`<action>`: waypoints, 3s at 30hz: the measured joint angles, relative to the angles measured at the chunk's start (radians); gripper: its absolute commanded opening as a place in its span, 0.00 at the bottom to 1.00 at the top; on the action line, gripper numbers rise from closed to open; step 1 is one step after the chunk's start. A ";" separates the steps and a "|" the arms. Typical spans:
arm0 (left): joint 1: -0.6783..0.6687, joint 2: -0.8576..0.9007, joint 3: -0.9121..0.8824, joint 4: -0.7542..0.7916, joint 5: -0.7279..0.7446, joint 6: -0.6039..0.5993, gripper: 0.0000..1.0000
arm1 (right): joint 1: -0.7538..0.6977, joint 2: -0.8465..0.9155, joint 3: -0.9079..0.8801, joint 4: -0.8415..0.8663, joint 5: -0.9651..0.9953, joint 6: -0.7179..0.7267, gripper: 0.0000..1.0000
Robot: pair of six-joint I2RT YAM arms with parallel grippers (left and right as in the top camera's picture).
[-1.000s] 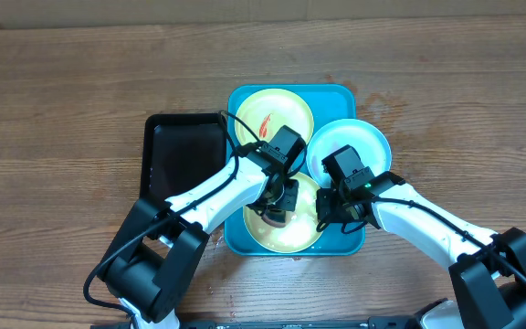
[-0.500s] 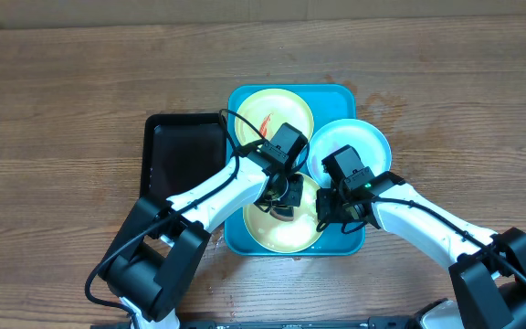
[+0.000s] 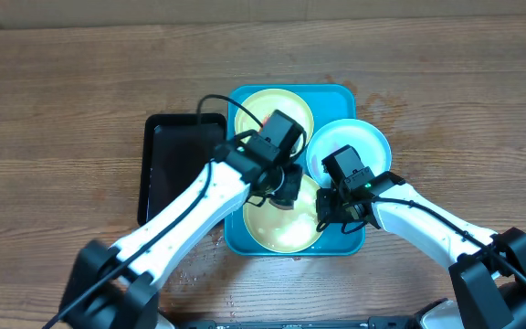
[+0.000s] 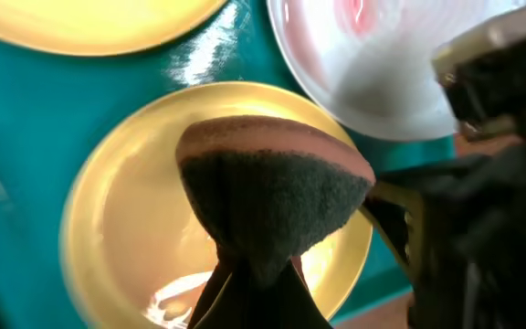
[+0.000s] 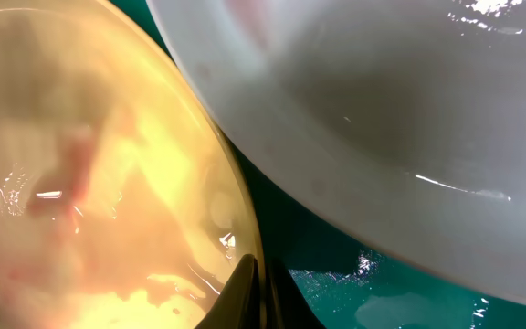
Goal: Clean dirty plates on tray and stack at the side
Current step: 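Scrub the lower yellow plate with the sponge in the left gripper, then return the sponge to the black tray with the left gripper, then grasp the cleaned yellow plate rim with right gripper and lift it leftward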
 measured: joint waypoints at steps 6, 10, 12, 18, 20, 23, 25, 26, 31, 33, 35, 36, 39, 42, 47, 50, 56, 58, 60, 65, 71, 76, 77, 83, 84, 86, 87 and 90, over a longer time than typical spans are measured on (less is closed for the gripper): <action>0.000 0.052 0.001 -0.054 -0.037 0.039 0.04 | 0.000 0.000 0.000 0.000 0.001 0.000 0.04; 0.000 0.161 -0.003 -0.053 -0.049 0.048 0.04 | 0.000 0.000 0.000 0.000 0.000 0.000 0.04; 0.000 0.216 -0.006 -0.054 -0.064 0.048 0.04 | 0.000 0.000 0.000 -0.001 0.000 0.000 0.04; 0.000 0.280 -0.005 -0.055 -0.072 0.071 0.04 | 0.000 0.000 0.000 0.000 0.000 0.000 0.04; 0.004 0.280 -0.004 -0.055 -0.045 0.095 0.04 | 0.000 0.000 0.000 0.000 0.000 0.000 0.04; 0.008 0.280 -0.003 -0.051 0.039 0.130 0.04 | 0.000 0.000 0.000 0.000 0.000 0.000 0.04; 0.007 0.278 0.001 -0.050 0.091 0.146 0.04 | 0.000 0.000 0.000 0.000 0.000 0.000 0.04; 0.008 0.276 0.006 -0.055 0.111 0.151 0.04 | 0.000 0.000 0.000 -0.001 0.000 0.000 0.04; 0.024 0.210 0.062 -0.126 0.084 0.148 0.04 | 0.000 0.000 0.000 -0.001 0.000 -0.003 0.18; 0.045 0.163 0.101 -0.175 0.033 0.145 0.04 | 0.001 0.000 0.000 -0.007 -0.002 -0.004 0.23; 0.073 0.110 0.145 -0.212 -0.018 0.144 0.04 | 0.001 0.000 0.000 -0.009 -0.003 -0.006 0.25; 0.086 0.086 0.163 -0.226 -0.043 0.141 0.04 | 0.001 0.000 0.000 -0.011 -0.003 -0.006 0.25; 0.125 0.017 0.207 -0.255 -0.117 0.121 0.04 | 0.001 0.000 0.000 -0.012 -0.003 -0.007 0.25; 0.175 -0.040 0.218 -0.261 -0.199 0.089 0.04 | 0.001 0.000 0.000 -0.009 -0.003 -0.006 0.24; 0.294 -0.060 0.219 -0.310 -0.256 0.038 0.04 | 0.001 0.000 0.000 -0.008 -0.010 -0.004 0.12; 0.389 -0.060 0.218 -0.334 -0.252 0.019 0.04 | 0.001 0.000 -0.001 -0.007 -0.020 -0.003 0.04; 0.563 -0.060 0.218 -0.344 -0.128 0.040 0.04 | -0.001 0.000 -0.005 -0.011 -0.023 0.018 0.04; 0.605 -0.060 0.218 -0.349 -0.074 0.057 0.04 | -0.001 0.000 0.002 -0.038 -0.029 0.022 0.04; 0.637 -0.060 0.218 -0.352 -0.035 0.074 0.04 | -0.002 0.000 0.023 -0.086 -0.033 0.026 0.04; 0.689 -0.060 0.218 -0.361 0.014 0.096 0.04 | -0.002 0.002 0.129 -0.228 -0.043 0.026 0.04; 0.698 -0.060 0.218 -0.364 0.030 0.108 0.04 | -0.002 0.002 0.263 -0.336 -0.052 0.023 0.04; 0.698 -0.060 0.218 -0.371 0.023 0.124 0.04 | -0.009 0.002 0.281 -0.351 -0.076 0.023 0.04; 0.698 -0.060 0.218 -0.371 0.016 0.126 0.04 | -0.014 0.002 0.281 -0.348 -0.085 0.023 0.04; 0.716 -0.060 0.218 -0.371 -0.046 0.126 0.04 | -0.075 0.002 0.282 -0.281 -0.158 0.032 0.04; 0.723 -0.060 0.218 -0.372 -0.058 0.126 0.04 | -0.080 0.002 0.282 -0.263 -0.162 0.039 0.04; 0.741 -0.060 0.218 -0.375 -0.074 0.125 0.04 | -0.080 0.002 0.282 -0.227 -0.169 0.054 0.04; 0.750 -0.060 0.218 -0.376 -0.080 0.125 0.04 | -0.078 0.002 0.283 -0.208 -0.172 0.063 0.04; 0.769 -0.060 0.218 -0.378 -0.092 0.122 0.04 | -0.065 0.002 0.283 -0.139 -0.177 0.099 0.04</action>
